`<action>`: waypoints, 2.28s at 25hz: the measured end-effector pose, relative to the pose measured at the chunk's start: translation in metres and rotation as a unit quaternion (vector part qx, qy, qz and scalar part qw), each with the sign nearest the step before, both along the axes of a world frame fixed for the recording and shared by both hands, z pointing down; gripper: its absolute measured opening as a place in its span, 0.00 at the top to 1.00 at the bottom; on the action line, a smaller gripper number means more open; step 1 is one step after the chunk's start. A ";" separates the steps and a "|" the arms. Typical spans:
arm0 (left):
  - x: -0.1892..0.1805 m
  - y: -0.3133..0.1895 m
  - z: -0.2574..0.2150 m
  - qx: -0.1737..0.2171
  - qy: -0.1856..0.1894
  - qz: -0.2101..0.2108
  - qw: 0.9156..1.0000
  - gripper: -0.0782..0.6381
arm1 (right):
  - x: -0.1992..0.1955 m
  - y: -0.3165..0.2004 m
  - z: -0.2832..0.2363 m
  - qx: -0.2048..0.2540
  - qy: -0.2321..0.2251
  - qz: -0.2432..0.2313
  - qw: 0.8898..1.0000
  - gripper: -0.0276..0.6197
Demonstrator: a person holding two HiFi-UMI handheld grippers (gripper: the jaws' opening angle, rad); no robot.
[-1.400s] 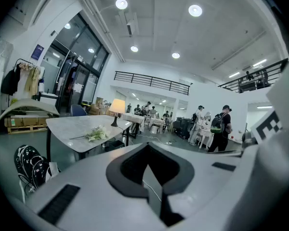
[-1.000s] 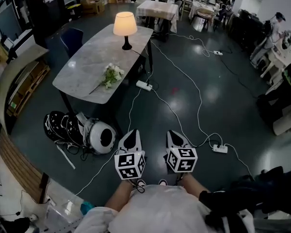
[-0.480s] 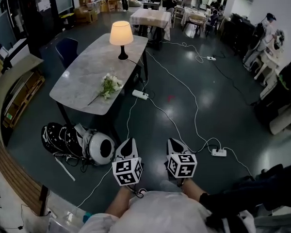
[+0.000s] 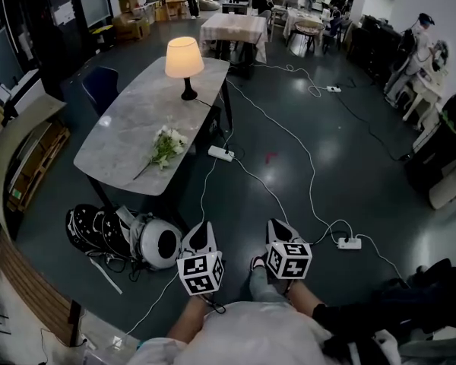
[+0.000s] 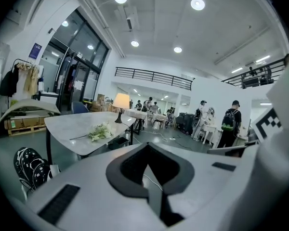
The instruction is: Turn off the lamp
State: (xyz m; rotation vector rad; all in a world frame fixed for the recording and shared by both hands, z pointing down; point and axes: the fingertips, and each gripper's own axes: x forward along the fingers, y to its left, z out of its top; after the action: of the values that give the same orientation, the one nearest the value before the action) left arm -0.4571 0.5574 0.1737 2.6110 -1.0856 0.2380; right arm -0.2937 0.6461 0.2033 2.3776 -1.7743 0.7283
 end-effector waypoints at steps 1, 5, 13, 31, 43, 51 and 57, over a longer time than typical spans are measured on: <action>0.007 -0.006 0.001 -0.001 -0.002 -0.001 1.000 0.89 | 0.006 -0.006 0.001 -0.001 -0.001 -0.003 1.000 0.96; 0.045 -0.033 -0.003 0.005 -0.005 -0.005 1.000 0.89 | 0.043 -0.036 -0.004 0.005 0.000 -0.010 1.000 0.96; 0.121 -0.076 -0.005 0.000 -0.009 -0.012 1.000 0.89 | 0.123 -0.083 -0.013 0.003 -0.002 -0.018 1.000 0.96; 0.232 -0.120 0.013 -0.009 -0.056 -0.026 0.998 0.89 | 0.260 -0.135 0.015 -0.012 -0.038 -0.011 0.999 0.96; 0.257 -0.146 0.037 -0.029 -0.065 -0.022 0.997 0.89 | 0.284 -0.163 0.034 -0.030 -0.046 -0.010 0.998 0.96; 0.280 -0.187 0.042 -0.022 -0.059 -0.022 0.998 0.89 | 0.304 -0.205 0.034 -0.031 -0.039 -0.018 0.999 0.96; 0.294 -0.230 0.051 -0.034 -0.057 -0.038 0.997 0.89 | 0.317 -0.253 0.029 -0.028 -0.032 -0.042 0.998 0.96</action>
State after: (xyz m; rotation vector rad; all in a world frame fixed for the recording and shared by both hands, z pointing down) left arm -0.1627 0.3276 0.2252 2.5170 -1.1890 0.4034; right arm 0.0229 0.3928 0.2324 2.2535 -1.8402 0.8395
